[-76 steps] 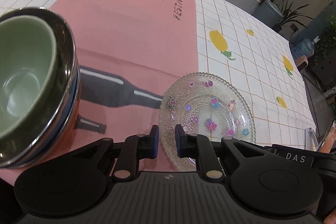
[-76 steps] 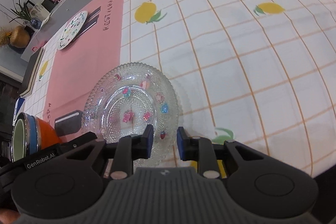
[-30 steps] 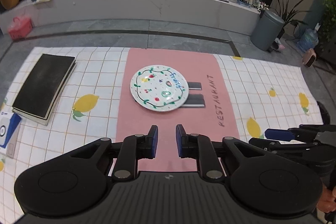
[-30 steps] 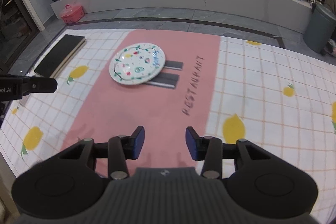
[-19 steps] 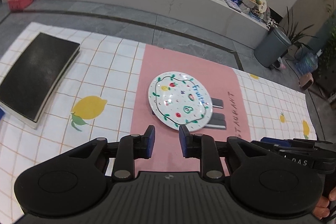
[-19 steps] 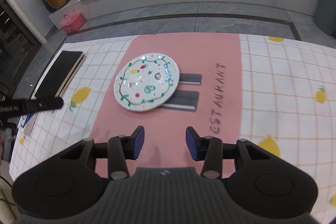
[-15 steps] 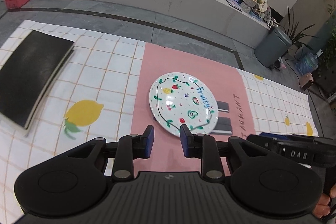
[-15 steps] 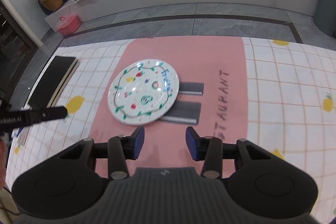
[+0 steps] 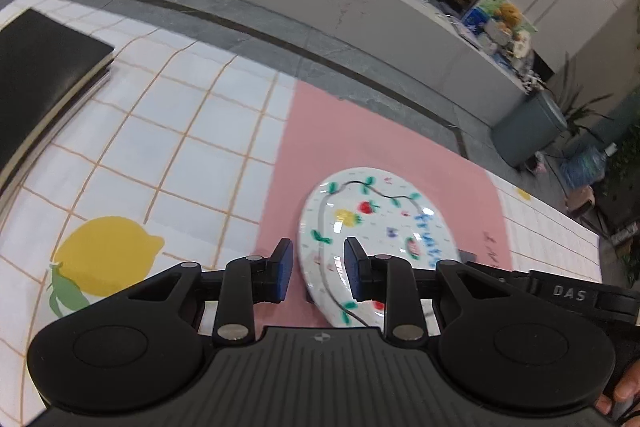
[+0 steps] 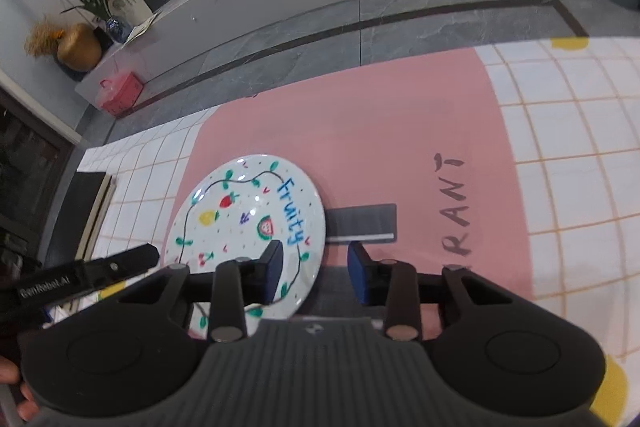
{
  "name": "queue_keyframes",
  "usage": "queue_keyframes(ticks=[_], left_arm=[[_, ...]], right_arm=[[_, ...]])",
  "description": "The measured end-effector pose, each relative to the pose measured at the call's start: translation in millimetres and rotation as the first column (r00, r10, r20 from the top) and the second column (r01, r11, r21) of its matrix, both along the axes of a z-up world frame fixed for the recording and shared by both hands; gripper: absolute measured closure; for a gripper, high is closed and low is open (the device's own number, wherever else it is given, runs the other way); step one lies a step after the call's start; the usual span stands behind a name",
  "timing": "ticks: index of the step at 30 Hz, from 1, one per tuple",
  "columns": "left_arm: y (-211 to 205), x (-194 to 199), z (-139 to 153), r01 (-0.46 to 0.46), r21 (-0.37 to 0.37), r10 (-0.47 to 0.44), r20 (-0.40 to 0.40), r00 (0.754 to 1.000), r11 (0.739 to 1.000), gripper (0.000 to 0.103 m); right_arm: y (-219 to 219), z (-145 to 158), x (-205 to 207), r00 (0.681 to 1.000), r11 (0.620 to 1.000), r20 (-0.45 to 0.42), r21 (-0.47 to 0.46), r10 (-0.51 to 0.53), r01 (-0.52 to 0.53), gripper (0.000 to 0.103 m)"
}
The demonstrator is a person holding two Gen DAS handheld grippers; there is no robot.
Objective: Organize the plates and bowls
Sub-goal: 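Grip the Fruity plate rim with both grippers, then lift and carry the Fruity plate with both grippers toward the bowl stack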
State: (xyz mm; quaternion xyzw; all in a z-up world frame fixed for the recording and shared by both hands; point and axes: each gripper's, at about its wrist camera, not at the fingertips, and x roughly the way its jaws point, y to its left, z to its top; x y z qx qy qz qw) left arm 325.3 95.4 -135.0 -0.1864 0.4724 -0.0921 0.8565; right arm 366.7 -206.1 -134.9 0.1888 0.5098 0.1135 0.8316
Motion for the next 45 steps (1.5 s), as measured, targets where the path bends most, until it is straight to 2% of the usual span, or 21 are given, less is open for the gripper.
queue_keyframes(ticks=[5,8,11,14,17,23,28,34,41,45], left_arm=[[6.6,4.1,-13.6,-0.029,-0.051,0.028,-0.012,1.0,0.998,0.074],[5.7,4.7,-14.4,-0.032,-0.053,0.033,0.0,0.999,0.998,0.075],[4.8,6.4,-15.8,-0.041,-0.06,0.04,-0.005,0.999,0.997,0.089],[2.9,5.6,-14.1,-0.059,-0.061,0.058,-0.016,0.998,0.996,0.091],[1.3,3.8,-10.4,-0.059,-0.042,0.058,-0.025,0.998,0.997,0.092],[4.3,-9.3,-1.4,-0.058,-0.063,0.055,-0.047,0.997,0.996,0.094],[3.9,-29.9,9.6,-0.059,-0.069,0.055,-0.054,0.997,0.996,0.094],[-2.0,-60.5,37.2,-0.045,-0.061,0.043,-0.037,0.998,0.997,0.094],[-19.3,-114.3,80.5,-0.026,-0.063,0.026,0.002,1.0,0.998,0.095],[-41.3,-148.5,93.9,-0.004,-0.056,0.004,0.006,1.0,0.998,0.095]], right_arm=[[-0.5,-9.1,5.9,1.0,0.999,0.003,0.043,-0.011,0.011,0.069],[2.4,-12.5,6.1,1.0,0.999,0.006,0.048,-0.001,0.001,0.086],[4.2,-13.8,5.1,1.0,0.999,0.009,0.054,-0.007,0.007,0.088],[4.7,-13.9,5.8,1.0,0.999,0.001,0.043,-0.018,0.017,0.092],[-1.2,-13.4,6.4,0.999,0.997,-0.035,0.07,-0.031,0.034,0.093],[-9.1,-9.5,-9.2,0.996,0.991,-0.073,0.116,-0.05,0.059,0.094],[-15.2,-0.2,-32.7,0.994,0.985,-0.08,0.153,-0.073,0.085,0.095],[-25.5,22.9,-71.6,0.994,0.977,-0.064,0.191,-0.083,0.094,0.095],[-53.8,54.7,-131.8,0.994,0.964,-0.044,0.243,-0.097,0.105,0.095],[-77.7,68.6,-170.2,0.992,0.959,-0.032,0.254,-0.119,0.123,0.095]])
